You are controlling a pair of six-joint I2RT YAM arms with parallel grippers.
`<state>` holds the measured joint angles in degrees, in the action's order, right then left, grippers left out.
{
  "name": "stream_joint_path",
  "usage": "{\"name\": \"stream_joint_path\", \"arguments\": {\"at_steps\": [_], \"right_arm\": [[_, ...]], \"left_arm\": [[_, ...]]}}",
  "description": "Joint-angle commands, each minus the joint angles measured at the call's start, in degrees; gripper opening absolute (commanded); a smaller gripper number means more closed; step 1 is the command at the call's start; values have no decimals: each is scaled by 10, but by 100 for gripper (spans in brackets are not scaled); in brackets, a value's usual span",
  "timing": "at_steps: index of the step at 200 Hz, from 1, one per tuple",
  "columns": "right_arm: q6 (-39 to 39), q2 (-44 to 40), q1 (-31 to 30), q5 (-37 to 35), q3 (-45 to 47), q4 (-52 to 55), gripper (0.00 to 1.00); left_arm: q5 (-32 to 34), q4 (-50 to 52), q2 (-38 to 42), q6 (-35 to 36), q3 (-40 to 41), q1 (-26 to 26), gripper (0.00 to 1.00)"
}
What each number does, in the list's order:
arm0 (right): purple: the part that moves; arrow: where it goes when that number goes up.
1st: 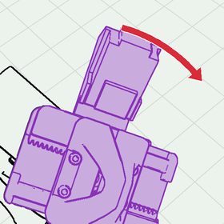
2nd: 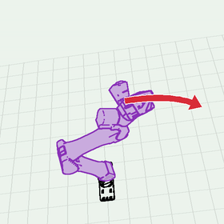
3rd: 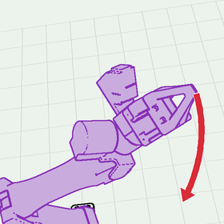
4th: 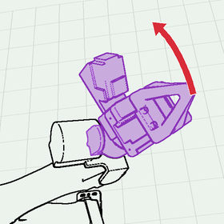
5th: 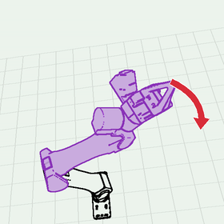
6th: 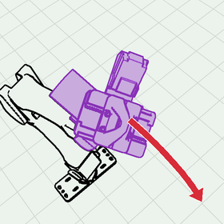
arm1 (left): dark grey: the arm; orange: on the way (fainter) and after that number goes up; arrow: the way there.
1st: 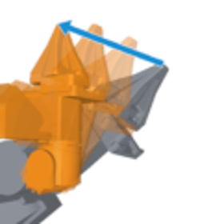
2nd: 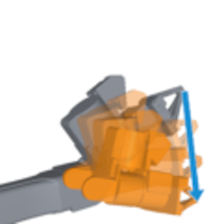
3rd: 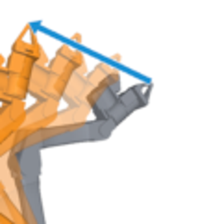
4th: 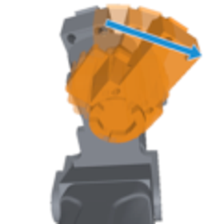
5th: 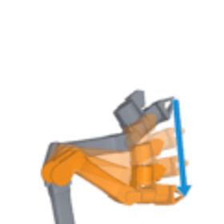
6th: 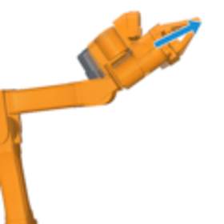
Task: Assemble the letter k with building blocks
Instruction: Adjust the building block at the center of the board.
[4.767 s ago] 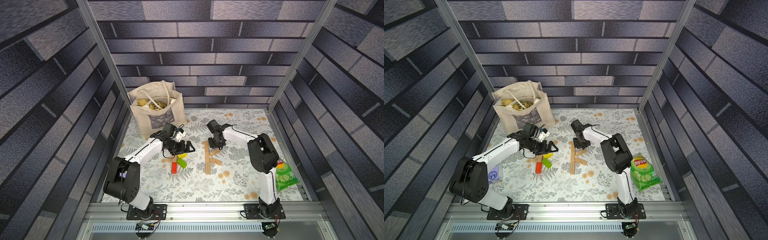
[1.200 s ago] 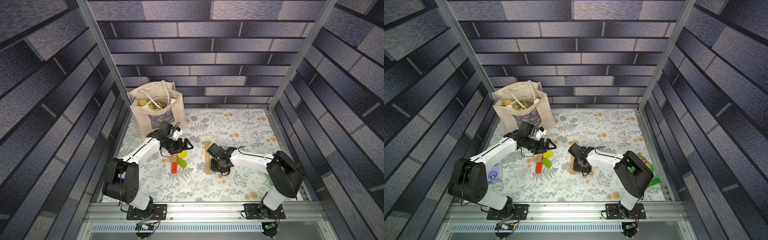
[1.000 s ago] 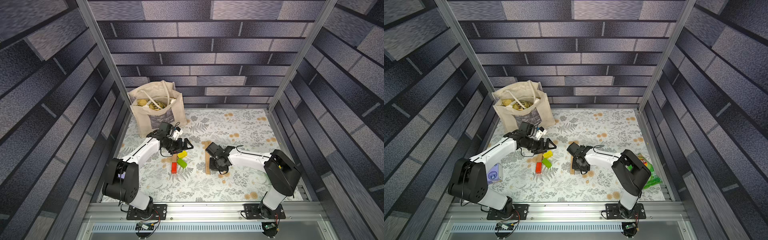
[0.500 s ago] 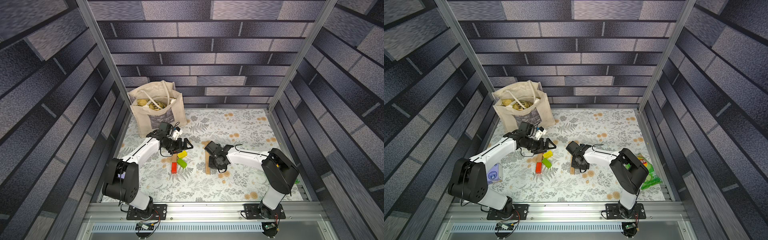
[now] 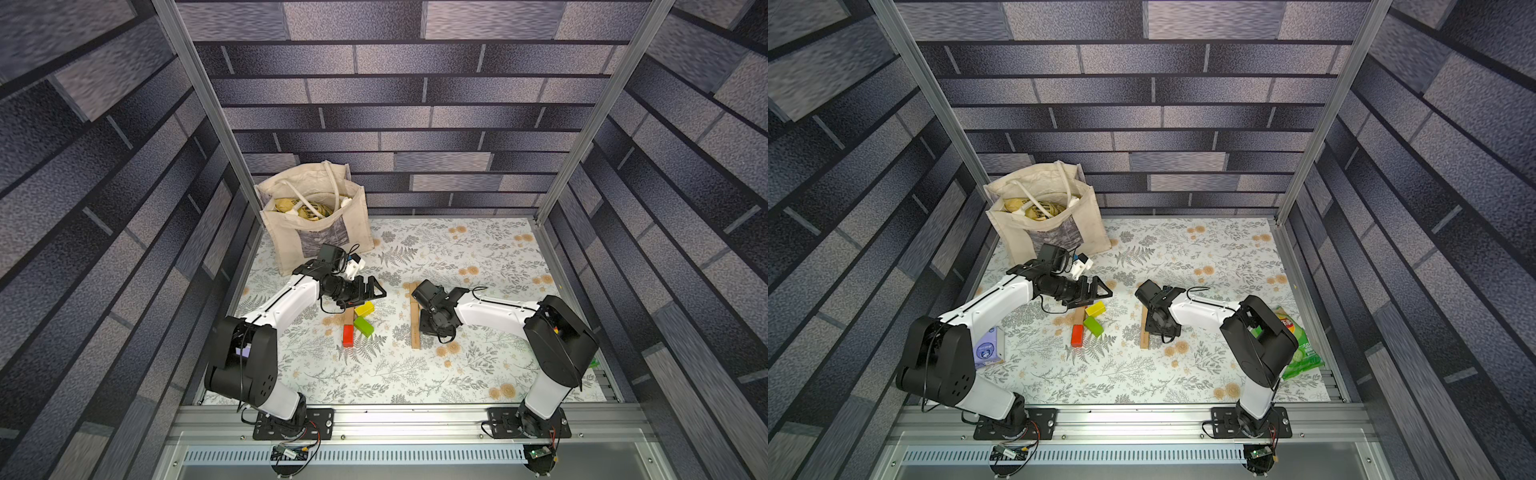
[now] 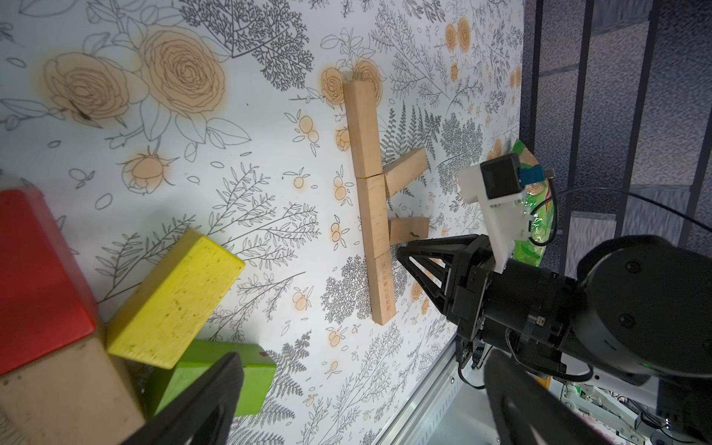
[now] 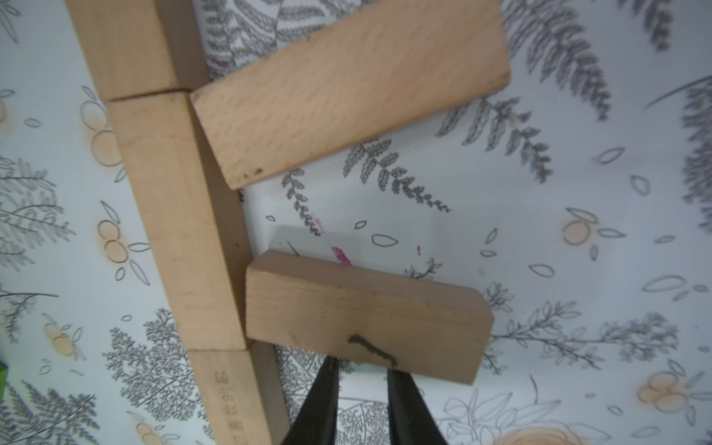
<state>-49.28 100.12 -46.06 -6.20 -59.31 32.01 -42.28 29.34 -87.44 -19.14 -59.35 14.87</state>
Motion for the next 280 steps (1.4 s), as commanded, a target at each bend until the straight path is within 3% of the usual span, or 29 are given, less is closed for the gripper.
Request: {"name": "stream_joint_path", "arguments": {"at_steps": [1, 81, 225, 240, 260, 280], "right_arm": [[1, 21, 5, 1, 7, 0, 24], [-5, 42, -12, 29, -8, -26, 24], [-19, 27, -10, -14, -3, 7, 22], [-13, -3, -10, -24, 9, 13, 25], [3, -56, -10, -17, 26, 20, 40], [49, -108, -10, -23, 24, 51, 64]], "left_arm": [[-14, 2, 8, -1, -6, -4, 100], [-14, 1, 11, -2, -6, -4, 100], [-15, 3, 12, 3, -4, 1, 100], [-17, 3, 13, 4, -5, 2, 100], [-18, 4, 12, 9, -6, 5, 100], [-20, 7, 14, 16, -8, 8, 100]]}}
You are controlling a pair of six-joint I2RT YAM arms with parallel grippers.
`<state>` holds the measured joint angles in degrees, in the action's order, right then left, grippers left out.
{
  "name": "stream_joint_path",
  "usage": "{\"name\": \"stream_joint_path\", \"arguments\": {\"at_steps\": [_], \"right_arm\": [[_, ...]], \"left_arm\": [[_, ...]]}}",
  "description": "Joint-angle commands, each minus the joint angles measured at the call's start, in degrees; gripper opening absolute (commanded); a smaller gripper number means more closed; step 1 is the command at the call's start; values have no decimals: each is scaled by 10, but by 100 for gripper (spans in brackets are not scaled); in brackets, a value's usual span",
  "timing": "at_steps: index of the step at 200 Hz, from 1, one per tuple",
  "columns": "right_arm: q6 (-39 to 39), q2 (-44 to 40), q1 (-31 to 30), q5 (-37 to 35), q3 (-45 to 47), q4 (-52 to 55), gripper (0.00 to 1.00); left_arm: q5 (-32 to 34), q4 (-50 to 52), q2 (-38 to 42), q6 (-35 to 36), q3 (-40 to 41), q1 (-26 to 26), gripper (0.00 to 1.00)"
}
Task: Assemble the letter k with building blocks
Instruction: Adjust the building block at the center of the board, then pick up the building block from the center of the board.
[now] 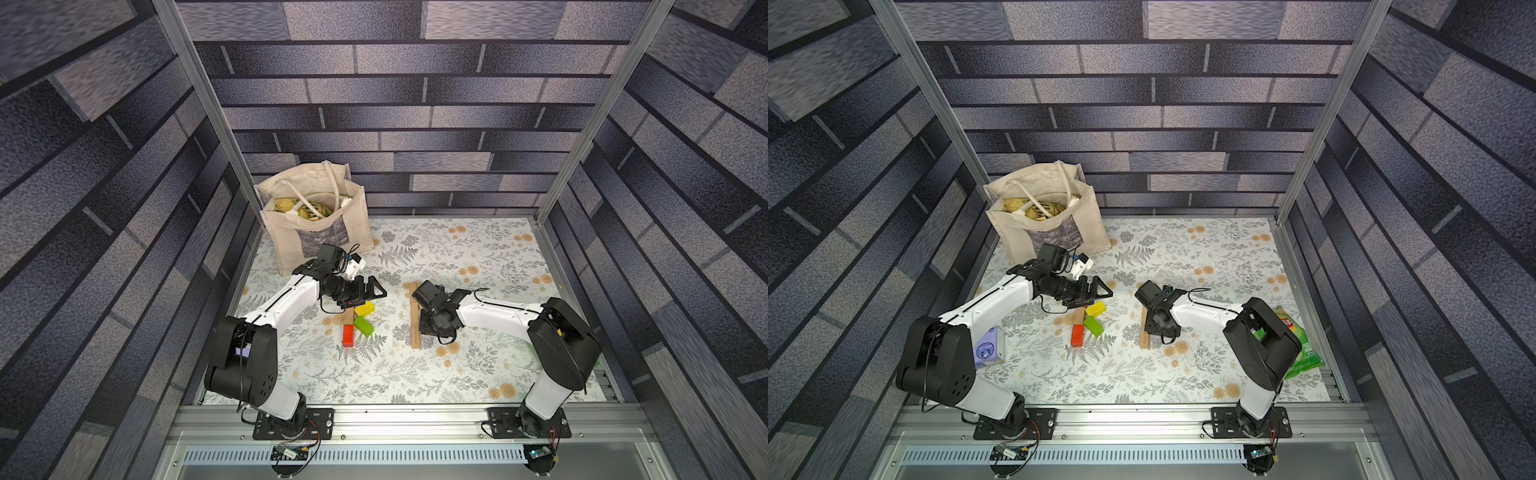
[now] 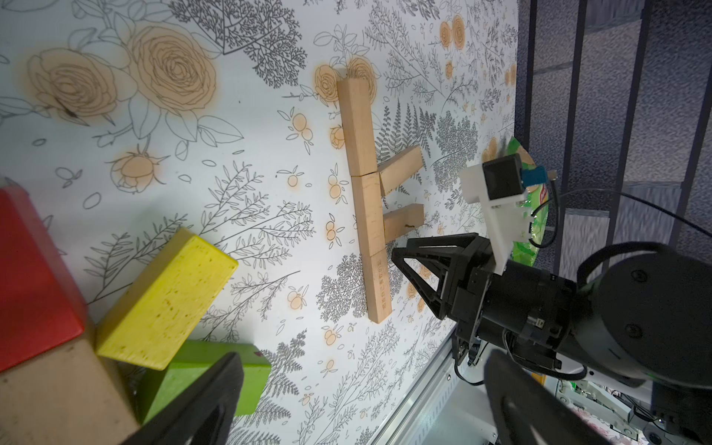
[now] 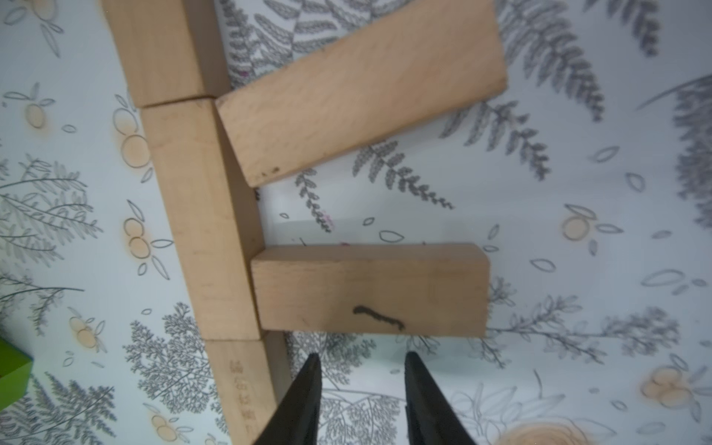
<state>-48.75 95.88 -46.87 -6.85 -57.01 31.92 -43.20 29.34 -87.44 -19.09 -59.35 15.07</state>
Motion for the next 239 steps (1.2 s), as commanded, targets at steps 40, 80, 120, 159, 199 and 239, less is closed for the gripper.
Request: {"name": "stream_joint_path", "arguments": {"at_steps": [40, 80, 120, 159, 199, 239], "right_arm": [[256, -49, 37, -43, -89, 130, 76], [494, -14, 87, 68, -131, 114, 79], [659, 2, 100, 146, -146, 115, 73], [683, -12, 108, 142, -111, 108, 72], [662, -17, 111, 132, -82, 76, 69], [660, 7, 111, 151, -90, 70, 62]], "left_arm": [[-7, 3, 21, 21, -8, 13, 100], [4, 15, 28, 33, -11, 11, 100], [-56, -14, 23, 3, -3, 21, 100], [-16, -9, 47, -9, 9, 46, 100], [7, -35, 58, -36, 36, 51, 100], [24, -32, 66, -41, 43, 52, 100]]}}
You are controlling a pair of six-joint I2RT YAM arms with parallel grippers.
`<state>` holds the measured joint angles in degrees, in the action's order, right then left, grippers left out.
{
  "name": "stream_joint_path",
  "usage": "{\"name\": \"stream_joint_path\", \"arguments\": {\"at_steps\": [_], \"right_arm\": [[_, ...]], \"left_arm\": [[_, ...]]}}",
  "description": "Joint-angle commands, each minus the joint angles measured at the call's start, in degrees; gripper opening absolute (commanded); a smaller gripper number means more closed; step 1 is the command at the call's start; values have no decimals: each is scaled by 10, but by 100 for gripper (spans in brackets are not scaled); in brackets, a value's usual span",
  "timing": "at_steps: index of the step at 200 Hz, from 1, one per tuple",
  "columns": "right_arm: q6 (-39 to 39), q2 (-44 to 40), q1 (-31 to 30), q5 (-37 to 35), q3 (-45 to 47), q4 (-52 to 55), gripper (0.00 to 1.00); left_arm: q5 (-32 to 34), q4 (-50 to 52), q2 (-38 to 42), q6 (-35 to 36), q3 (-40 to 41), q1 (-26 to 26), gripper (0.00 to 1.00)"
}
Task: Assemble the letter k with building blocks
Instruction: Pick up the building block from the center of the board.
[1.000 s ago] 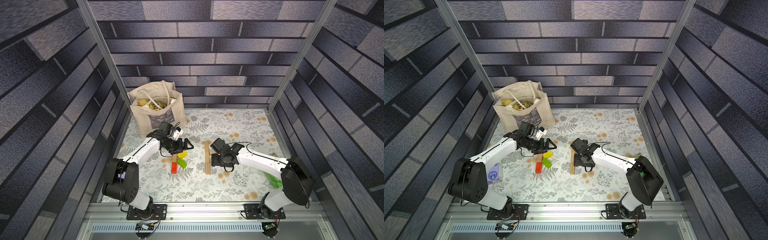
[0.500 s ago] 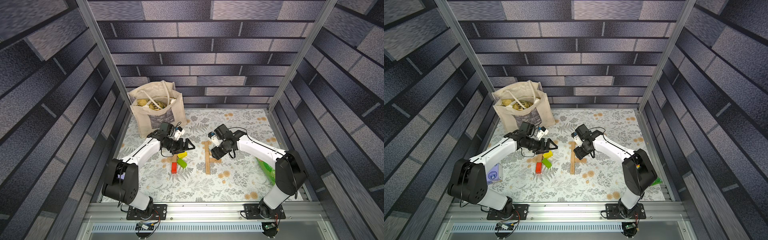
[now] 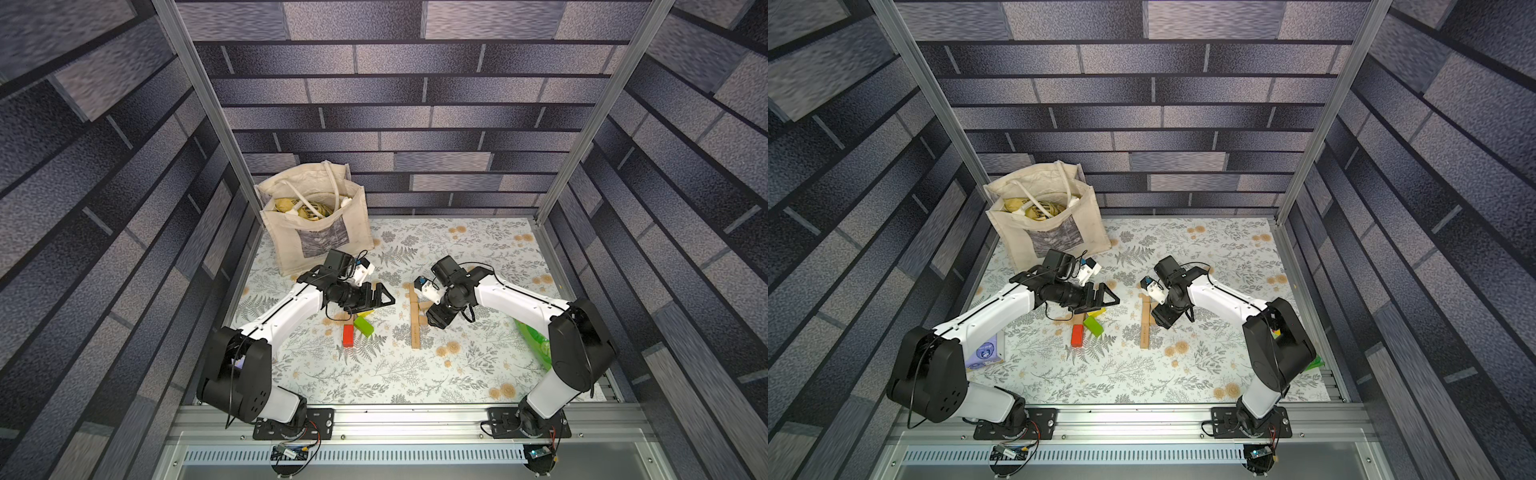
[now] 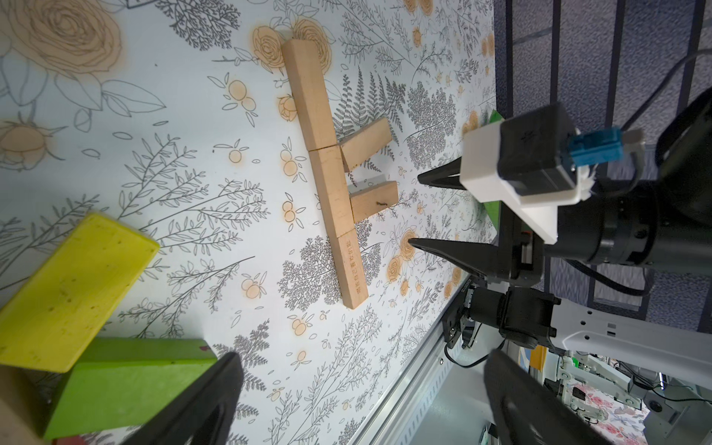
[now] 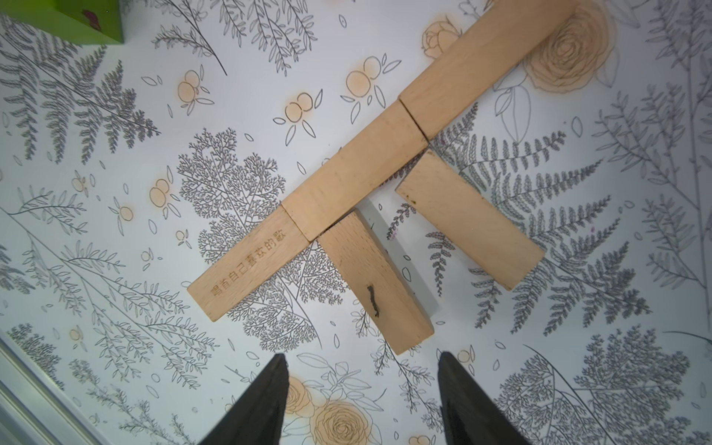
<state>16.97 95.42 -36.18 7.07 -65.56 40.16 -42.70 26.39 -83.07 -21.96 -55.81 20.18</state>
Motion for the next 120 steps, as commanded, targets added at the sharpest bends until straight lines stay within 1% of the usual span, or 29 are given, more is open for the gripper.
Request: {"name": "stream_joint_path", "arguments": {"at_steps": [1, 58, 89, 120], "right_arm": [[2, 12, 4, 10, -4, -13, 63], [2, 35, 3, -68, -1, -24, 63], [3, 44, 3, -69, 4, -35, 61], [6, 53, 0, -67, 7, -32, 57]], "left_arm": [[20, -3, 22, -12, 8, 1, 100], [25, -10, 25, -19, 15, 1, 100], [26, -11, 21, -18, 15, 1, 100], [26, -10, 18, -15, 17, 0, 100]]}}
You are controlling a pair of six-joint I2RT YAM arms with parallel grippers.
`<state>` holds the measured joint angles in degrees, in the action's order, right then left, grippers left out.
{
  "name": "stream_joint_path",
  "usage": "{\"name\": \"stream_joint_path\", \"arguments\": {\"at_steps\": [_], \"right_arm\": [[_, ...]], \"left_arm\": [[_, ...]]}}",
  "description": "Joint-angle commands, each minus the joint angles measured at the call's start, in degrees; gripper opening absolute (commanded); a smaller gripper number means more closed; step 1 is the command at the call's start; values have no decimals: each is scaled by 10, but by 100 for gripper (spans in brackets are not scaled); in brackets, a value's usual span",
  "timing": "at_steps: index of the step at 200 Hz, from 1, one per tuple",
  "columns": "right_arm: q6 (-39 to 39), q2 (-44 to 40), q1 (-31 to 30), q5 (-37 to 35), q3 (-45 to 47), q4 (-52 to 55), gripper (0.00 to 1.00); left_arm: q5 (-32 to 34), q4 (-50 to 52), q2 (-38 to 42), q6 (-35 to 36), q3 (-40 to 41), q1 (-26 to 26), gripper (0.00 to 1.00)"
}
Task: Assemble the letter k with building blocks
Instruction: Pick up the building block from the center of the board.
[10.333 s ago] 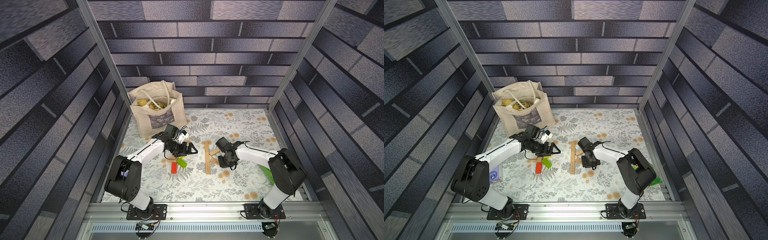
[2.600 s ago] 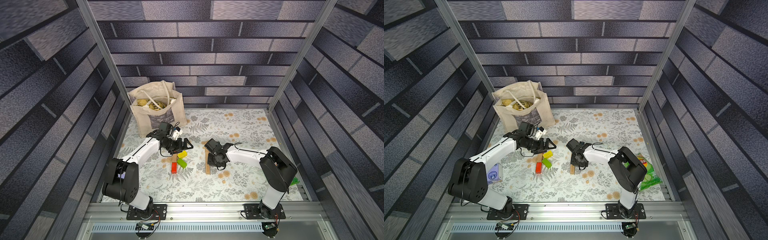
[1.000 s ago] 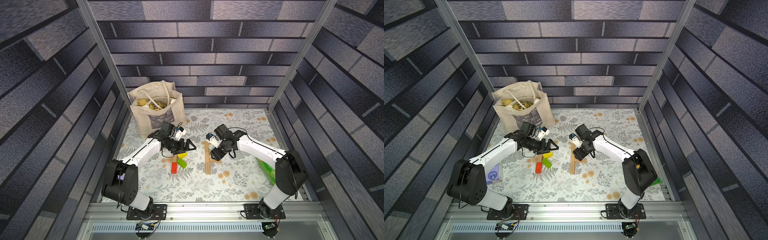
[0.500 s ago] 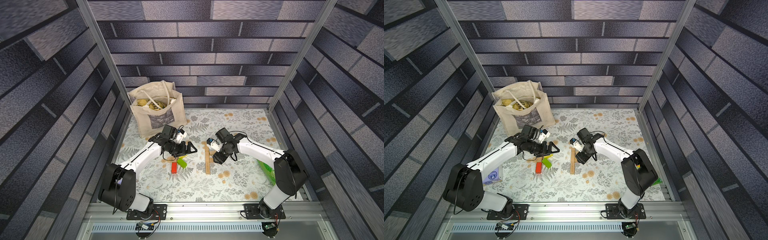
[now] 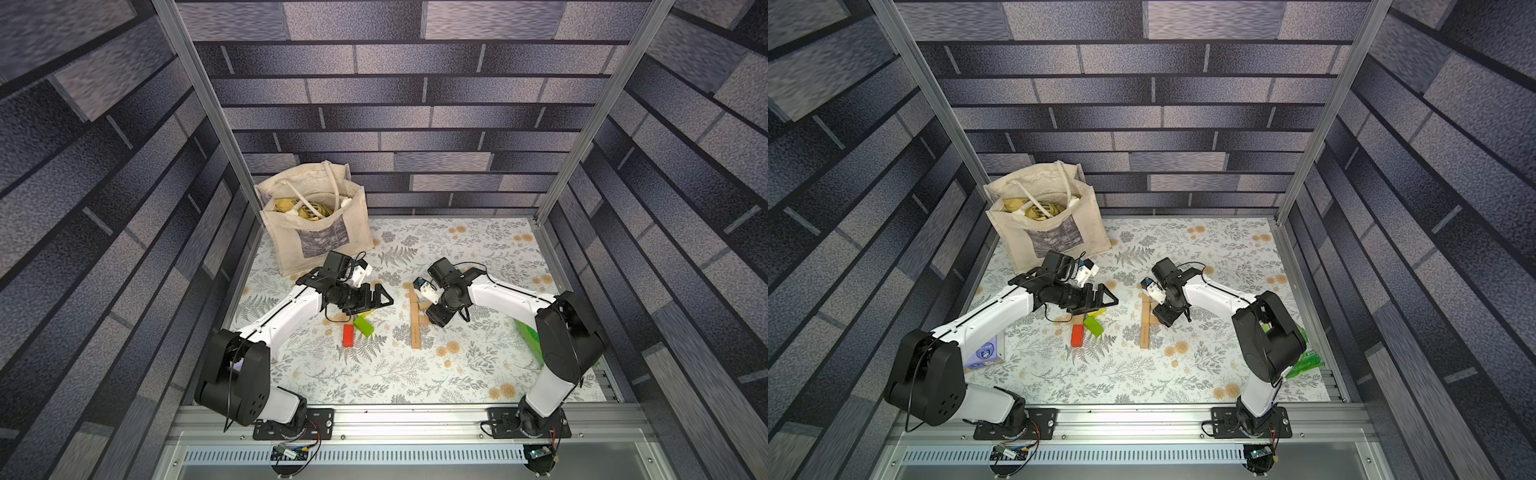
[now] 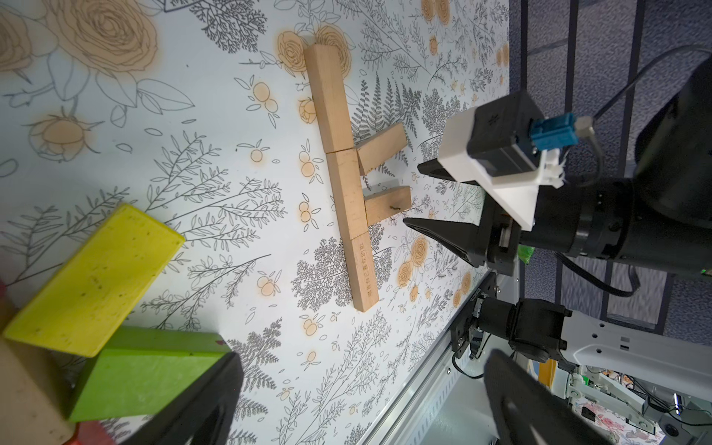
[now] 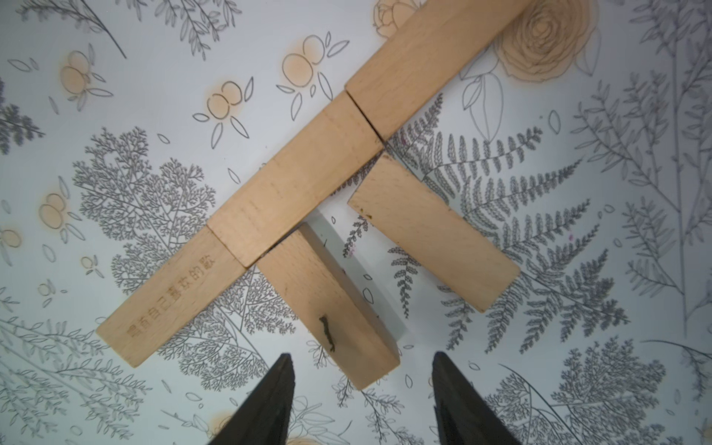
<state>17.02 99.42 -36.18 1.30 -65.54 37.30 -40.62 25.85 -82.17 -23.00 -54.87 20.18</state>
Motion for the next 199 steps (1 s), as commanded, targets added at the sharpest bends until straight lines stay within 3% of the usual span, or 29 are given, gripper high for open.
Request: {"name": "stream_joint_path", "arguments": {"at_steps": [1, 199], "right_arm": [[6, 13, 0, -9, 7, -3, 57], [6, 48, -16, -24, 14, 8, 45]], "left_arm": [[6, -5, 9, -5, 7, 0, 100], [2, -13, -12, -1, 5, -7, 100]]}}
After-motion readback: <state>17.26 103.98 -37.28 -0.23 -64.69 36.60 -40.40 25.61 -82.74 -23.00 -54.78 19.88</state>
